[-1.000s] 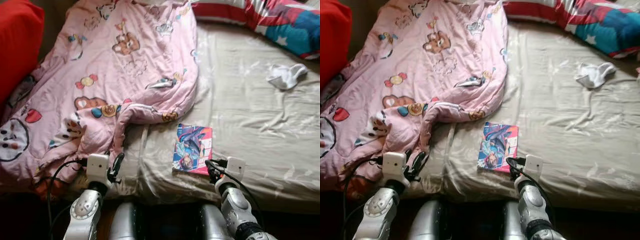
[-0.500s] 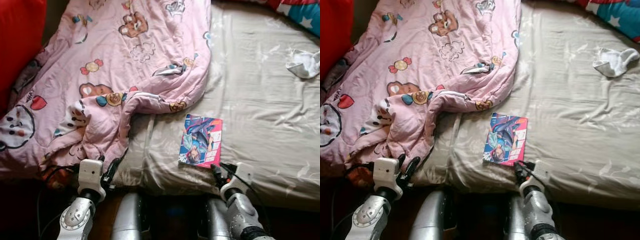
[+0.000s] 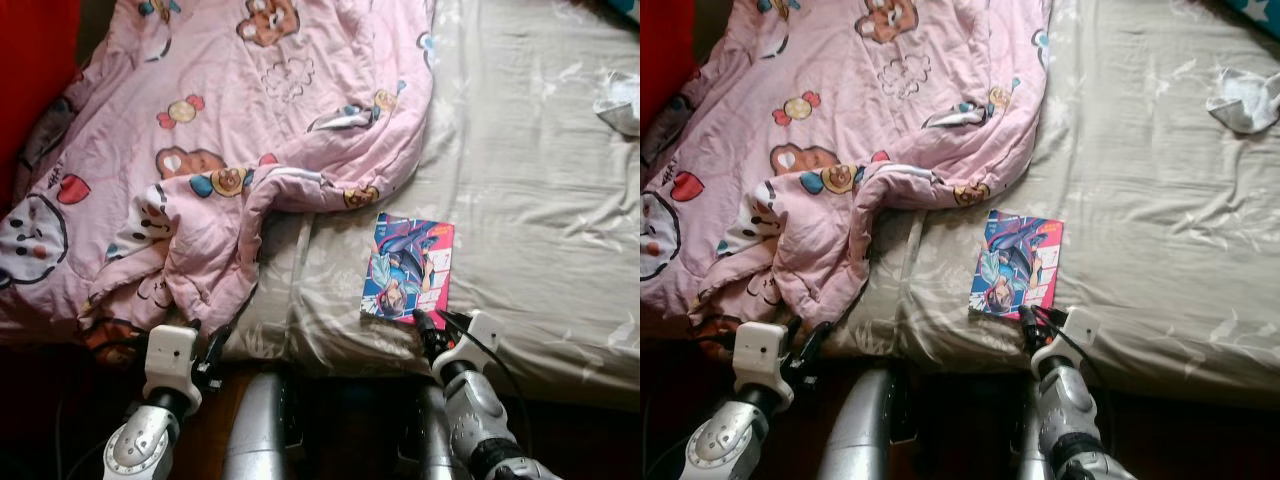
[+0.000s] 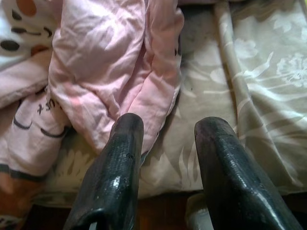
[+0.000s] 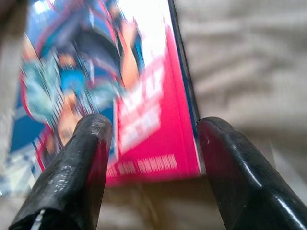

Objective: Clean up the room

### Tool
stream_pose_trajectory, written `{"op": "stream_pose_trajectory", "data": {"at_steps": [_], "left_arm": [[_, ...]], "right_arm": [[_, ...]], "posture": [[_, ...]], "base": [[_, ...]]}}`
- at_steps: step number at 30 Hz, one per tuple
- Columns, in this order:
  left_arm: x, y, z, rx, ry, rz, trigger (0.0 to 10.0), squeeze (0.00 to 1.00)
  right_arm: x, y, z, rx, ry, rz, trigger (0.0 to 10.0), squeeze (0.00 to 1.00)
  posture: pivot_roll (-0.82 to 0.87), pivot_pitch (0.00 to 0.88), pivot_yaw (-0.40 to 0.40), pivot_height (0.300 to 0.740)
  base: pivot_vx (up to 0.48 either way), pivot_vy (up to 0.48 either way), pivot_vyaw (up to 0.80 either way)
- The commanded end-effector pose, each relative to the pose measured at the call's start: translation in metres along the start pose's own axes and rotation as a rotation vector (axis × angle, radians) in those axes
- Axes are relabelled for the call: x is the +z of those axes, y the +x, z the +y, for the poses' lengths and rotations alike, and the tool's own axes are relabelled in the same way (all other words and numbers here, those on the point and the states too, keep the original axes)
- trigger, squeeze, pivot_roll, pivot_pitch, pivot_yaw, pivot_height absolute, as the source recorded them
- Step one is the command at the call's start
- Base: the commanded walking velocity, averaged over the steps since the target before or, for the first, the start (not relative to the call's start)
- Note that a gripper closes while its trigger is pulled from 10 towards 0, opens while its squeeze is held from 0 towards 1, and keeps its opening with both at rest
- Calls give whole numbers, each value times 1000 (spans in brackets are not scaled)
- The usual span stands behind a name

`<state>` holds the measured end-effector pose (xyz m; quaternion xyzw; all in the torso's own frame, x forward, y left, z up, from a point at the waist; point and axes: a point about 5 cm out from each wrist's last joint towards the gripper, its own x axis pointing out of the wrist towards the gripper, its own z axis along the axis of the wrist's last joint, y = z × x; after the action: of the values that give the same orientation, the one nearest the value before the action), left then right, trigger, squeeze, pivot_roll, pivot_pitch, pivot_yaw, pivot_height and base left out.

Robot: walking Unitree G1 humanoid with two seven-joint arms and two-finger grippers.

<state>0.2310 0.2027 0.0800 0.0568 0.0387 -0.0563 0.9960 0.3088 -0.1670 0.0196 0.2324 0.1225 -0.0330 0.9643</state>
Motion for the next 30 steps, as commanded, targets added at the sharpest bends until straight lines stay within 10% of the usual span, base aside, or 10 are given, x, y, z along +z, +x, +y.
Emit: {"op": "stream_pose_trajectory", "data": {"at_steps": [1, 30], "left_arm": [[-7, -8, 4, 14, 1, 45, 10000, 0], [-5, -23, 6, 15, 28, 83, 10000, 0]], "right_arm": [[-7, -5, -3, -10, 12, 9, 10000, 0], [-31, -10, 1, -19, 154, 132, 10000, 0]], "posture": [[141, 437, 107, 634], [200, 456, 115, 634]], "base": [[0, 0, 0], [0, 0, 0]]}}
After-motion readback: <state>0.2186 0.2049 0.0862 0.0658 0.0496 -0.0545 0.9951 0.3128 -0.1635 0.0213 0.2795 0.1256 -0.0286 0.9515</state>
